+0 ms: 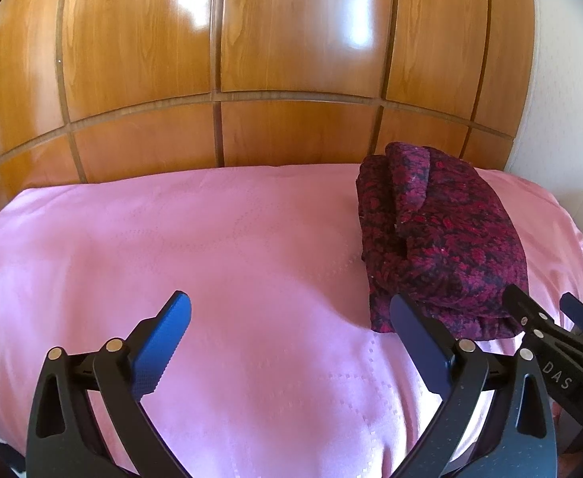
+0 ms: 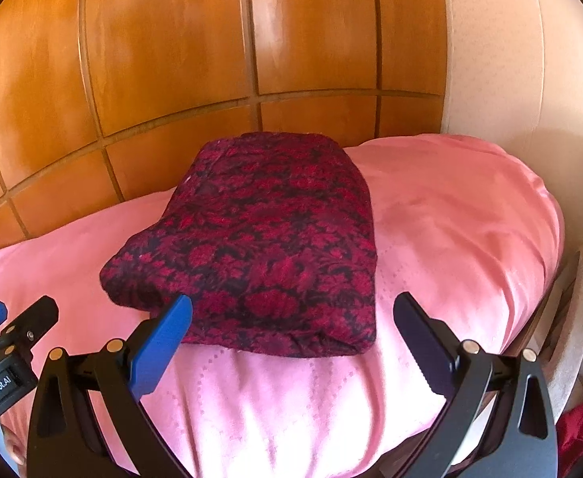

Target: Fold small clothes

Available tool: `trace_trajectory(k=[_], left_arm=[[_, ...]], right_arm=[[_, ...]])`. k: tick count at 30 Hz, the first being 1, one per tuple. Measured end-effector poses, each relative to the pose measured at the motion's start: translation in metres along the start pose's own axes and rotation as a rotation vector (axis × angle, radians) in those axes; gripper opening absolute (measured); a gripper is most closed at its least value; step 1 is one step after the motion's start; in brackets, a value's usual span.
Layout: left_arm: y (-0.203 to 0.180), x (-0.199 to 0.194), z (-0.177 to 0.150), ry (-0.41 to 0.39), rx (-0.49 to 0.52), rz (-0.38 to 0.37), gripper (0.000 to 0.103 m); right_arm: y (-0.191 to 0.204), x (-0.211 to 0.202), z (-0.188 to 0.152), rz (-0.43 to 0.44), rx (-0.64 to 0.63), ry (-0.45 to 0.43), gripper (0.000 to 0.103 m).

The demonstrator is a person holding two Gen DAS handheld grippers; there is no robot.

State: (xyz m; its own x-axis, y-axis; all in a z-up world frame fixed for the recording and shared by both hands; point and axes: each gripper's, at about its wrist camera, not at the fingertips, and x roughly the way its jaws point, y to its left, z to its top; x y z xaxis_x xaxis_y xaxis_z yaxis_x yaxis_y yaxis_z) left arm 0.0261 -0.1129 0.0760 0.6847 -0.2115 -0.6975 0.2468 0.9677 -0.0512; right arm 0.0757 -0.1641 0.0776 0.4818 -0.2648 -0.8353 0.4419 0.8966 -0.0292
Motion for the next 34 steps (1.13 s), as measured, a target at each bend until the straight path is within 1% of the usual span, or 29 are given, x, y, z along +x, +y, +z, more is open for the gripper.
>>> trace_trajectory(k=[7, 12, 21, 25, 26, 30, 34], left_arm=[[-0.002, -0.008, -0.002, -0.025, 0.003, 0.003, 0.099], [-0.002, -0.008, -0.002, -0.015, 0.004, 0.001, 0.099], [-0.002, -0.005, -0.003, -0.025, 0.010, 0.000, 0.099], [-0.001, 0.000, -0.005, -0.016, 0.012, -0.003, 0.099], [0.001, 0.001, -0.005, -0.007, 0.005, -0.013, 0.099], [0.006, 0.014, -0.005, 0.051, -0.029, 0.011, 0.099], [0.010, 0.023, -0.008, 0.081, -0.048, 0.020, 0.099]], right_arm=[[0.002, -0.010, 0.002, 0.001, -0.006, -0.031, 0.101], [0.002, -0.007, 0.001, 0.002, -0.003, -0.017, 0.101], [0.002, -0.002, -0.002, 0.007, 0.001, 0.001, 0.101], [0.002, 0.001, -0.005, 0.008, -0.007, 0.006, 0.101], [0.002, 0.001, -0.005, 0.009, -0.007, 0.009, 0.101], [-0.002, 0.002, -0.001, 0.023, 0.001, 0.002, 0.101], [-0.007, 0.000, 0.004, 0.027, 0.005, -0.006, 0.101]])
